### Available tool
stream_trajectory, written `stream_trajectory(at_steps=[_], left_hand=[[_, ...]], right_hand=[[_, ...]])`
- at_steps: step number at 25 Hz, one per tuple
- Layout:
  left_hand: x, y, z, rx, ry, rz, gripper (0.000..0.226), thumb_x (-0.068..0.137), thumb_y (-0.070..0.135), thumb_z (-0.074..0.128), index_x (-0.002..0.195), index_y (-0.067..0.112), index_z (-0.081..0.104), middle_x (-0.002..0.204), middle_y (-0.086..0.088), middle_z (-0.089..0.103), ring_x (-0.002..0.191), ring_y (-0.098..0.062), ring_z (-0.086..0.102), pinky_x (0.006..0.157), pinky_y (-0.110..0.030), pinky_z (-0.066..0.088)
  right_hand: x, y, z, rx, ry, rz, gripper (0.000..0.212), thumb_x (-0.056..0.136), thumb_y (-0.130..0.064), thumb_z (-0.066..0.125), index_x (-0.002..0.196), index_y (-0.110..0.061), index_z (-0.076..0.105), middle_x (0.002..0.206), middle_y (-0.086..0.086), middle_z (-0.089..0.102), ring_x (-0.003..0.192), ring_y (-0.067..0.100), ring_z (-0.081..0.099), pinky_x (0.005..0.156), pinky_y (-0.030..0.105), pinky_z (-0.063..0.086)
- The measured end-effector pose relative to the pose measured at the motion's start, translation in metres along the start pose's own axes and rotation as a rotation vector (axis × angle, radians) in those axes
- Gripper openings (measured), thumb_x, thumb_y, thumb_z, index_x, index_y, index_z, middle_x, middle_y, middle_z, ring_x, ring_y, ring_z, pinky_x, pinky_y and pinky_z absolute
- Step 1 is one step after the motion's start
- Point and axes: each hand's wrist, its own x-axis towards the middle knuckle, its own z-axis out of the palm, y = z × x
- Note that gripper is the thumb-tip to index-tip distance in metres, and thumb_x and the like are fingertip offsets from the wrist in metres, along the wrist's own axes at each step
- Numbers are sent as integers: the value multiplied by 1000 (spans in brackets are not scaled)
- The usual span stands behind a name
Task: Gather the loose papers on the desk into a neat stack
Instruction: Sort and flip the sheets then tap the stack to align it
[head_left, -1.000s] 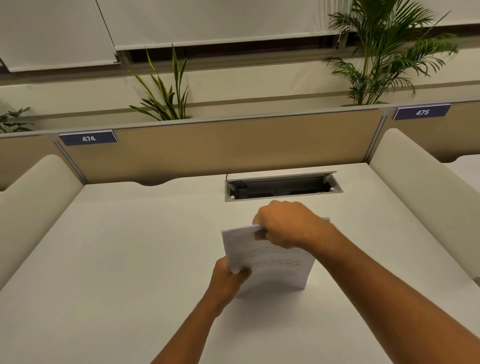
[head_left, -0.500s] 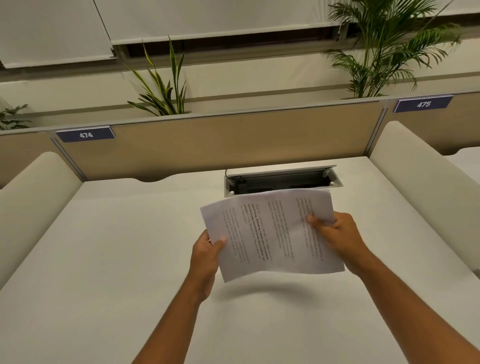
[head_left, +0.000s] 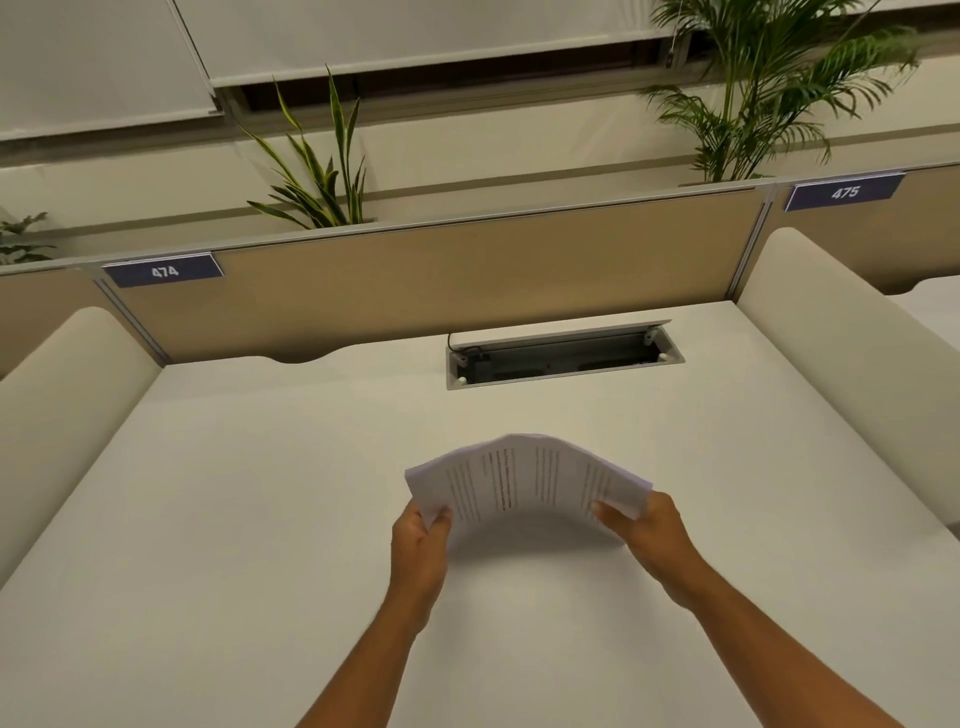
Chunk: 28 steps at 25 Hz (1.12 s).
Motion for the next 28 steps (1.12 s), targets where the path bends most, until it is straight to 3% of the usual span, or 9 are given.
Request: stream_trajectory(at_steps=[5,7,10,16,19,21,23,25,28], left_hand=[[-2,-5,11,-5,44,-42,33,110,10,55,137,27,63,120,8,74,119,-18,67,83,-22,55],[-3,0,11,-3,47,2,35,110,10,54,132,35,64,111,15,78,112,-9,71,80,-16,58],[-4,-3,8,15,45,51,37,110,11,55,131,41,64,108,23,78,108,3,71,77,-9,59],[-10,-18,12,78,-19,32,38,112,8,50,146,25,58,130,2,72,122,-11,66,89,-19,58],[-6,2,6,159,-38,140,37,111,4,50,135,30,63,123,9,73,111,3,69,80,-12,59],[1,19,-1,254,-75,221,31,110,7,50,126,30,65,116,8,74,106,-4,71,77,-14,59],[9,38,-7,362,-114,267,25,111,10,48,124,21,66,110,2,74,103,-12,71,76,-23,61],[14,59,-9,459,-149,303,24,113,11,46,122,19,66,107,2,73,101,-10,70,74,-27,59],[15,87,-7,564,-206,360,25,114,14,42,122,18,66,106,4,72,100,-11,71,73,-21,58]], right_hand=[[2,4,5,-63,59,-46,50,104,-25,67,115,-73,65,108,-34,76,108,2,71,80,19,61],[4,-1,3,-75,61,-116,44,103,-30,64,125,-68,65,114,-32,77,107,-5,71,78,13,60],[5,4,1,-34,103,-105,38,100,-34,67,118,-66,69,107,-29,78,102,-1,73,71,9,58],[-3,22,0,-59,40,72,25,102,-26,71,120,-42,66,117,0,79,111,26,74,75,25,62],[5,-9,-15,0,159,42,27,92,-20,83,114,-34,76,116,3,83,102,16,78,76,24,61],[12,-46,-32,-26,211,-108,38,93,-23,82,127,-35,72,115,-7,82,100,7,78,81,24,61],[16,-86,-45,-243,179,-279,48,93,-43,74,139,-37,62,122,-19,76,102,2,76,87,22,59],[20,-117,-44,-577,71,-371,65,91,-62,61,150,-35,55,135,-18,70,115,7,71,97,32,56],[28,-144,-17,-979,-113,-312,69,99,-60,59,161,-33,43,159,-2,58,140,28,60,111,51,50]])
